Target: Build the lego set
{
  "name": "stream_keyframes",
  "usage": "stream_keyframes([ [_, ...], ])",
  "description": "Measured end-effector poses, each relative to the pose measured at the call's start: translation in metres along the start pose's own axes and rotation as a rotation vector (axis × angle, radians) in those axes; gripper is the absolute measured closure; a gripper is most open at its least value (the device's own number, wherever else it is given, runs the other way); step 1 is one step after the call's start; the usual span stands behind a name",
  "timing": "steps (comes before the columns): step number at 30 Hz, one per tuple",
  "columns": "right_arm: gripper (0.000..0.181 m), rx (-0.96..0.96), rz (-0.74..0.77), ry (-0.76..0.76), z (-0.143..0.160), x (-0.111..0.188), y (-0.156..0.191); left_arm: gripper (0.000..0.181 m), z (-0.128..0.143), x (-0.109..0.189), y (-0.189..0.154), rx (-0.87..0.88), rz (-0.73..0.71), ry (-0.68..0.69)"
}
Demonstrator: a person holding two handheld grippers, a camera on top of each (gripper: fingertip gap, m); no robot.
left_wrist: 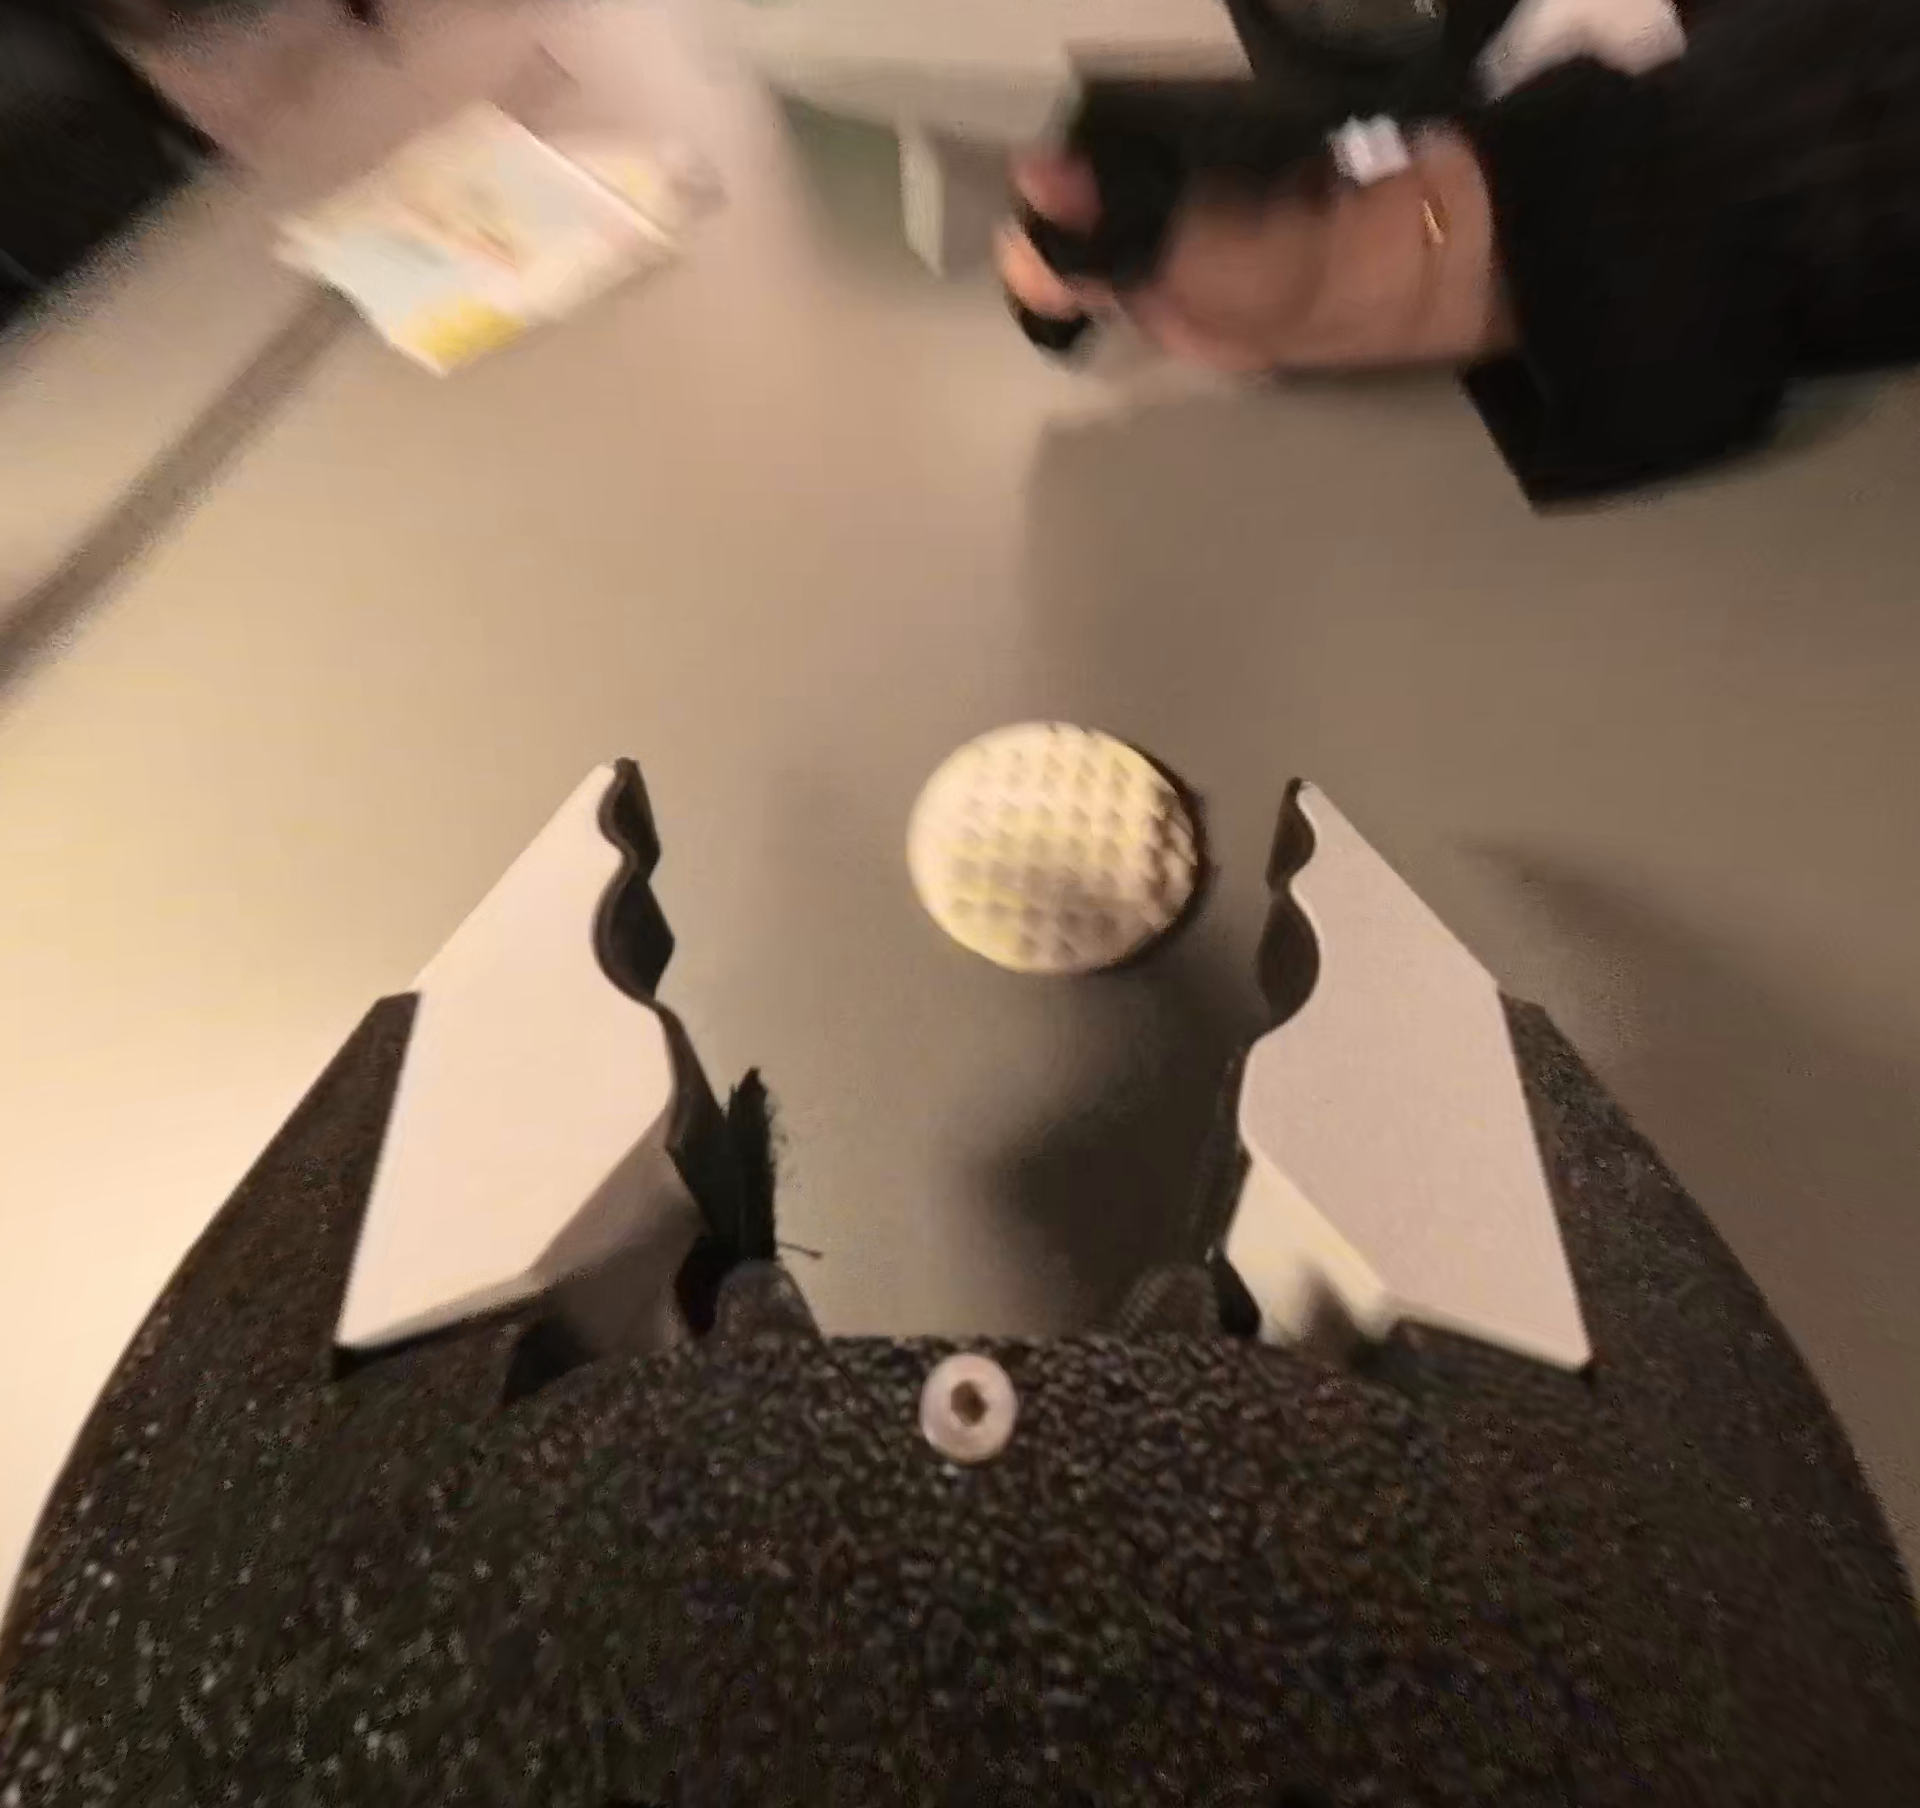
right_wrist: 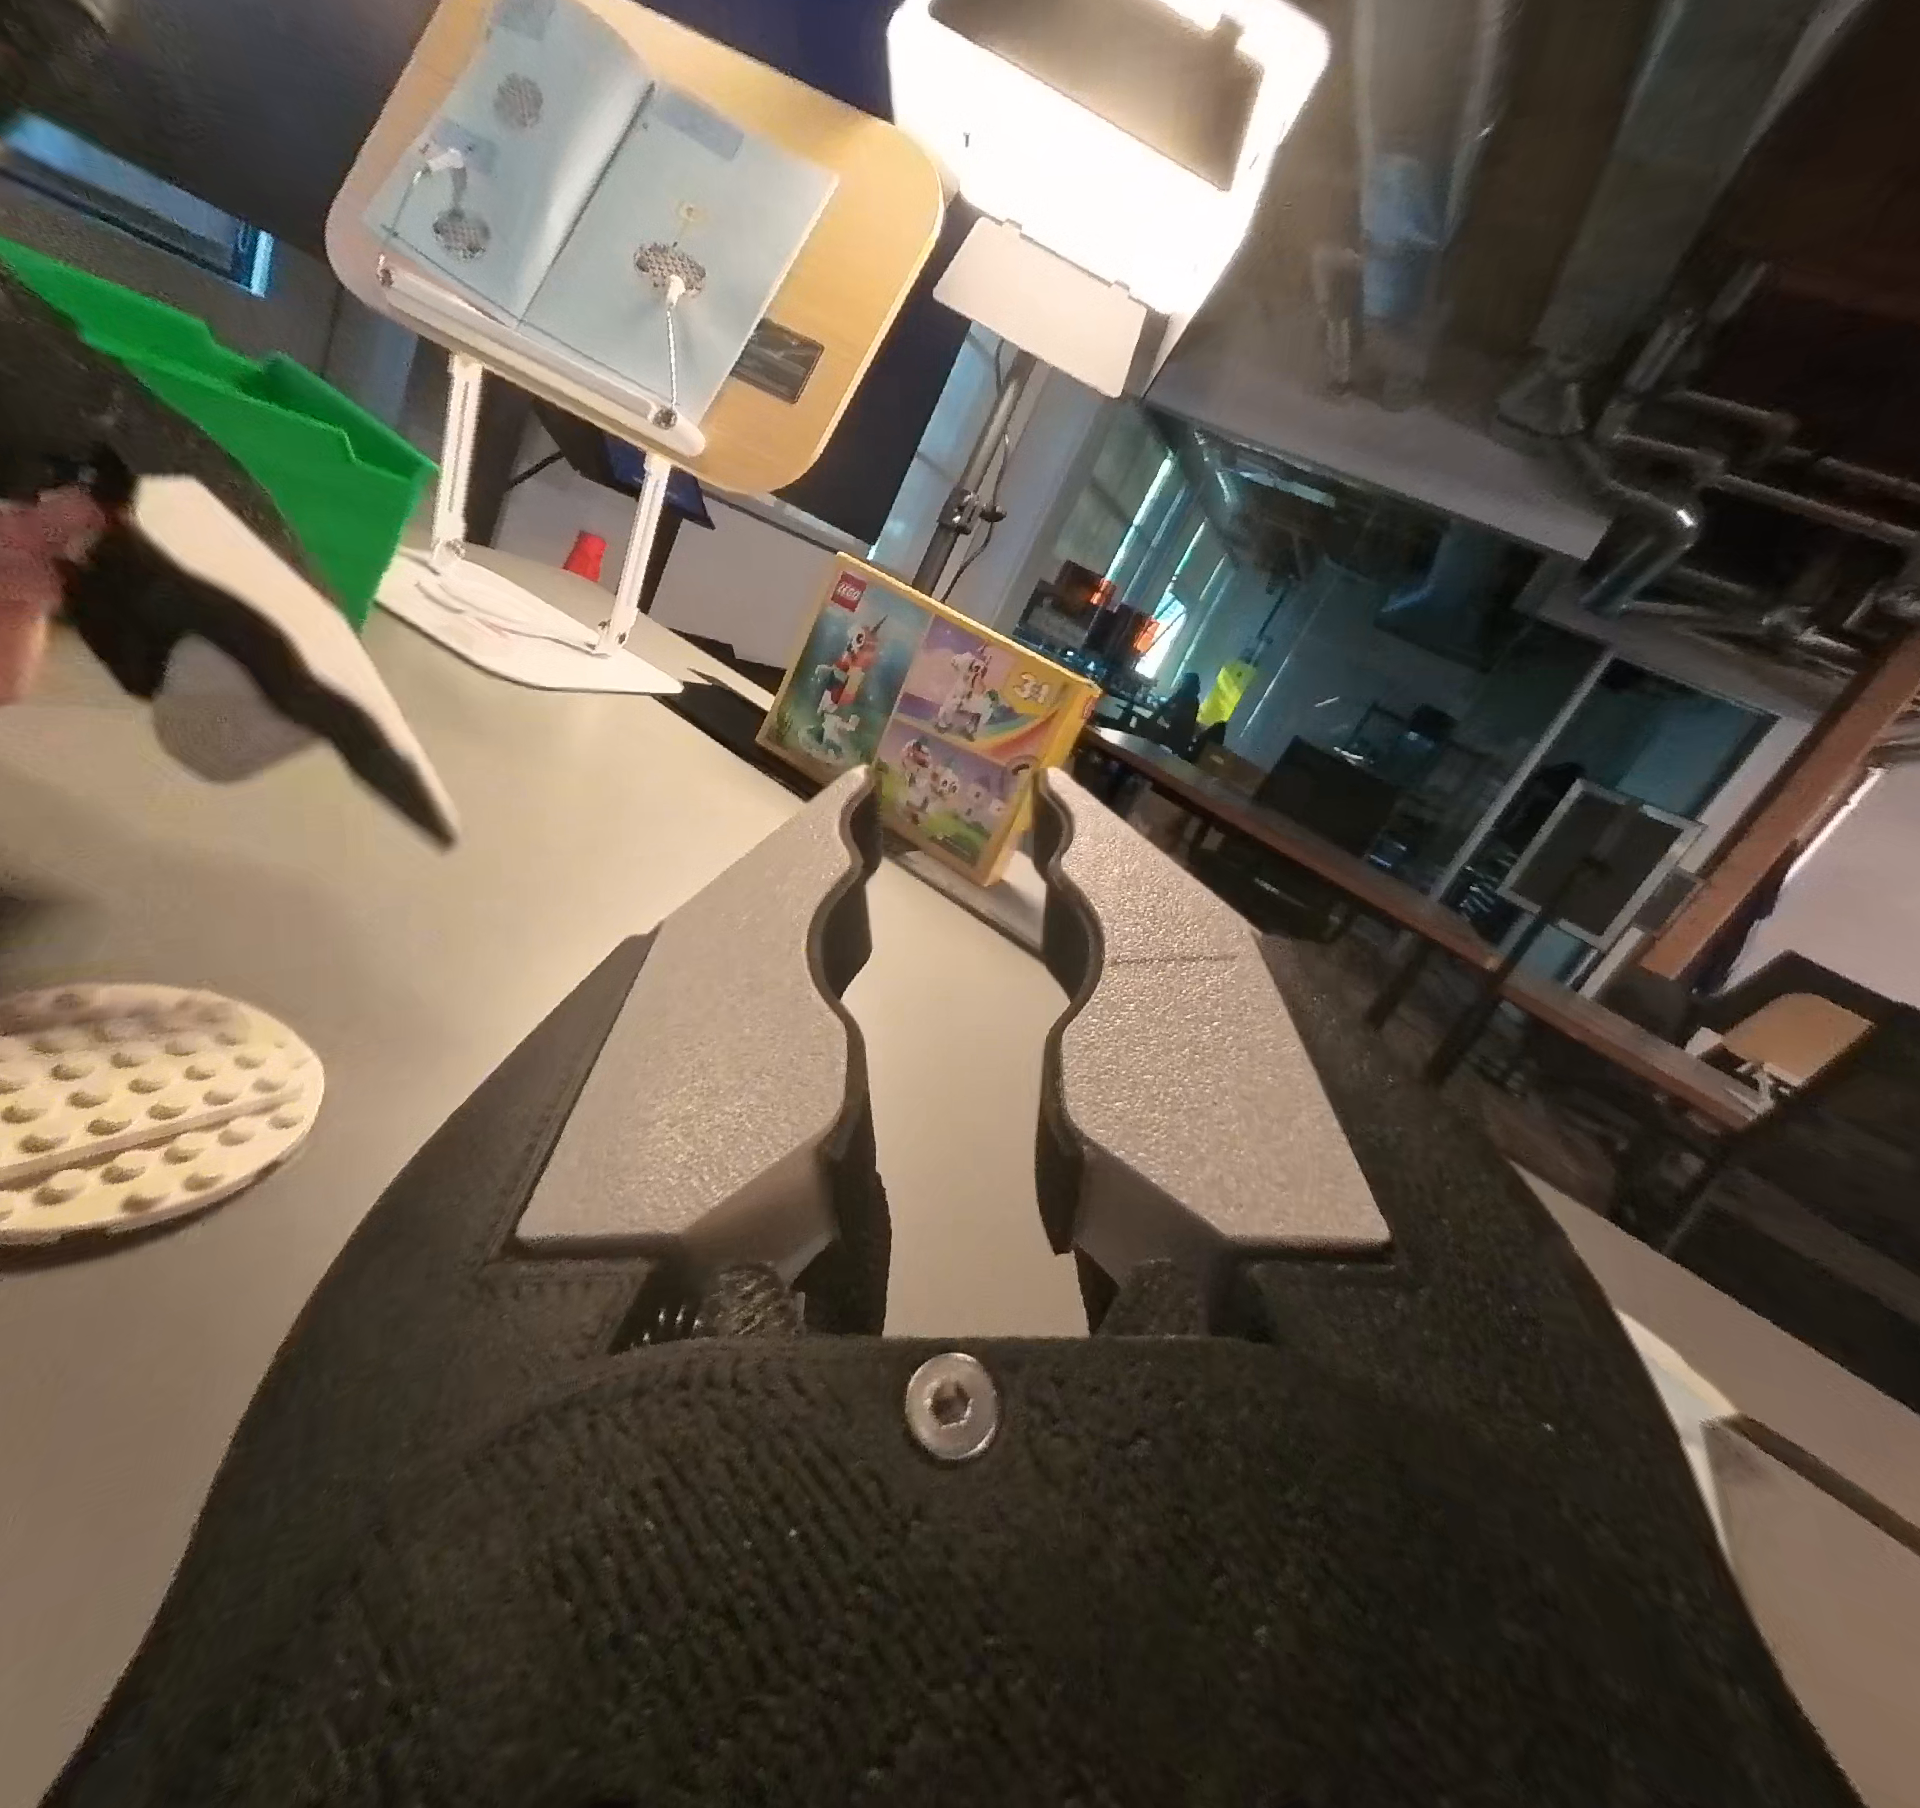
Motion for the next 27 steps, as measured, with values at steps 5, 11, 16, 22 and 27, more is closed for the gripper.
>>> stream_keyframes([
  [5,0.158,-0.023,0.076,-0.005,-0.002,0.006,-0.008,0.108,-0.017,0.059,0.019,0.068,-0.473,-0.548],
  [11,0.181,-0.021,0.039,0.033,0.000,0.006,-0.004,0.164,-0.011,0.059,0.004,-0.050,-0.617,-0.506],
  [16,0.181,0.017,-0.018,0.058,0.001,0.002,0.005,0.181,-0.009,0.043,-0.006,-0.192,-0.573,-0.380],
  [22,0.181,-0.107,-0.572,0.116,-0.009,0.001,0.048,0.181,0.003,0.019,-0.018,-0.148,-0.219,-0.085],
  [27,0.152,-0.099,-0.837,0.258,-0.008,0.004,0.078,0.179,0.018,0.009,-0.027,-0.236,-0.129,0.080],
])
Point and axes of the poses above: each gripper's, where its closed fingertips meet, x back along the fingers, z out of its underside, y = z × x across the jaws, the point moved 8 cm from there along x, back along the fingers, and after that the axes turned 5 degrees about x, right-handed, at the moved point
